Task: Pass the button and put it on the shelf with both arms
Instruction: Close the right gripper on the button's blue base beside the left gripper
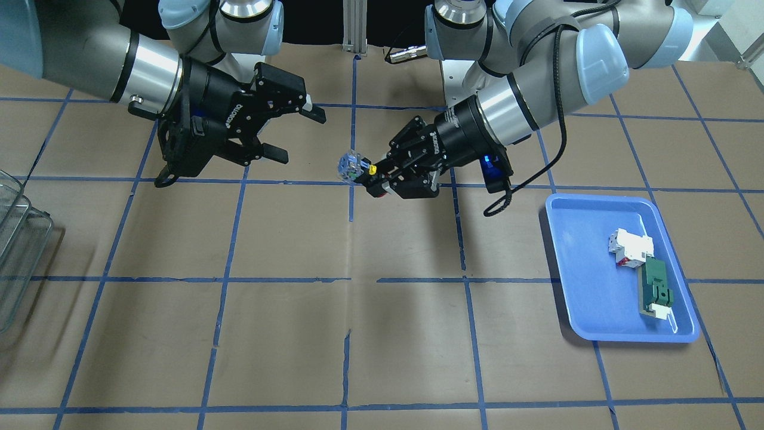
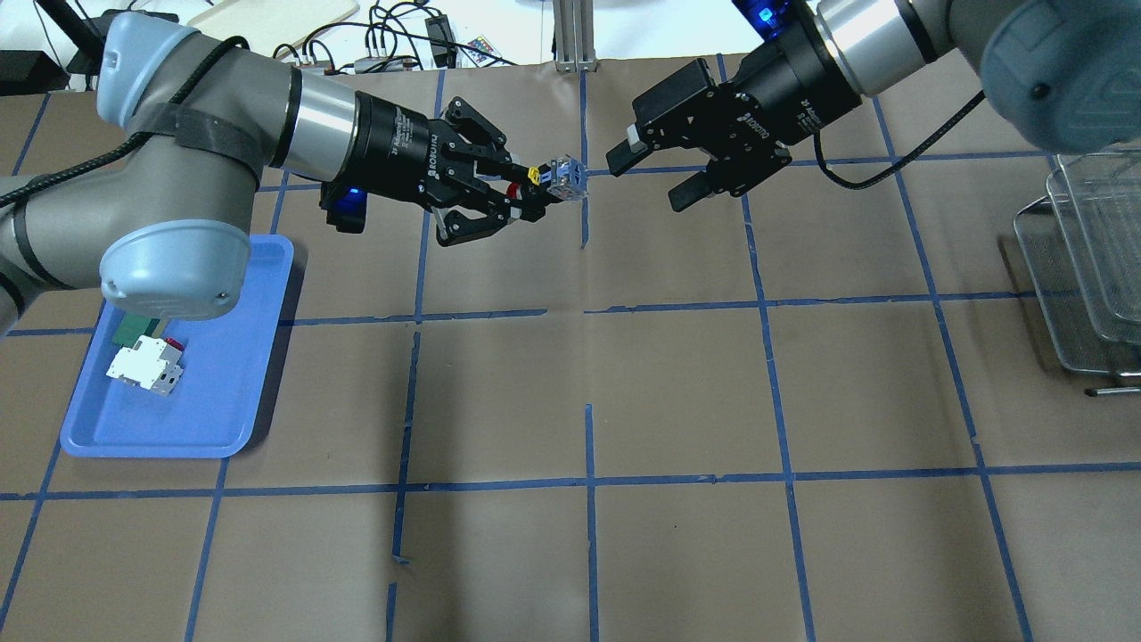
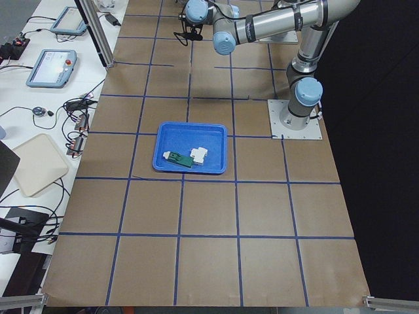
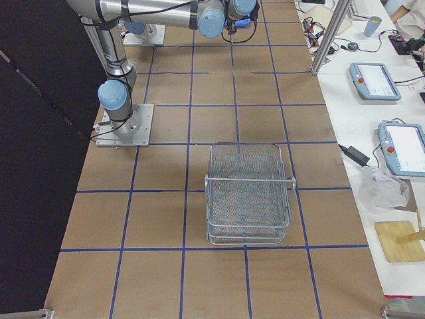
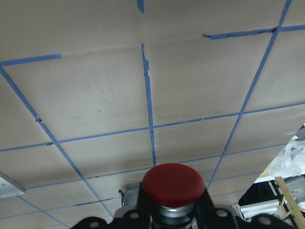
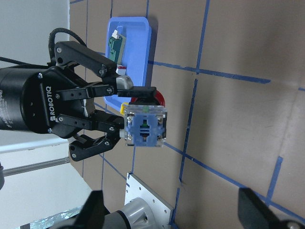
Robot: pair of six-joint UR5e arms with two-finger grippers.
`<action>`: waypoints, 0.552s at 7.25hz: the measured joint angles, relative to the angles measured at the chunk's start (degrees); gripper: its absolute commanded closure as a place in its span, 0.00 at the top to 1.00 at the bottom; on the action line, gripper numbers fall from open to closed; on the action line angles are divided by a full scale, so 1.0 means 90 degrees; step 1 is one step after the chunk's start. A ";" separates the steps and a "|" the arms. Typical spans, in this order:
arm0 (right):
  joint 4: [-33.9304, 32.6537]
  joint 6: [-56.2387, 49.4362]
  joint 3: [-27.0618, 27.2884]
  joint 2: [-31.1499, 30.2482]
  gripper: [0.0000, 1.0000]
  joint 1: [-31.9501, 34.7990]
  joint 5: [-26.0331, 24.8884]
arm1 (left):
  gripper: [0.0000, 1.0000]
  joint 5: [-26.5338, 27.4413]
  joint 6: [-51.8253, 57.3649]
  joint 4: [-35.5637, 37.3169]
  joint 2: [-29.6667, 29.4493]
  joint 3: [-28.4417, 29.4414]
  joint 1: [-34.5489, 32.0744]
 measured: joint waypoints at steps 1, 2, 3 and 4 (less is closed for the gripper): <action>-0.0009 0.0342 0.0077 -0.0132 1.00 0.0109 -0.0158 | 0.00 -0.0110 -0.0141 0.0030 0.0026 -0.0006 -0.0128; -0.0183 0.0857 0.0110 -0.0202 1.00 0.0242 -0.0428 | 0.00 -0.0160 -0.0218 0.0049 0.0050 -0.0011 -0.0215; -0.0579 0.1381 0.0133 -0.0217 1.00 0.0335 -0.0594 | 0.00 -0.0187 -0.0254 0.0060 0.0081 -0.0014 -0.0254; -0.0909 0.1656 0.0149 -0.0215 1.00 0.0380 -0.0655 | 0.00 -0.0203 -0.0272 0.0064 0.0105 -0.0013 -0.0270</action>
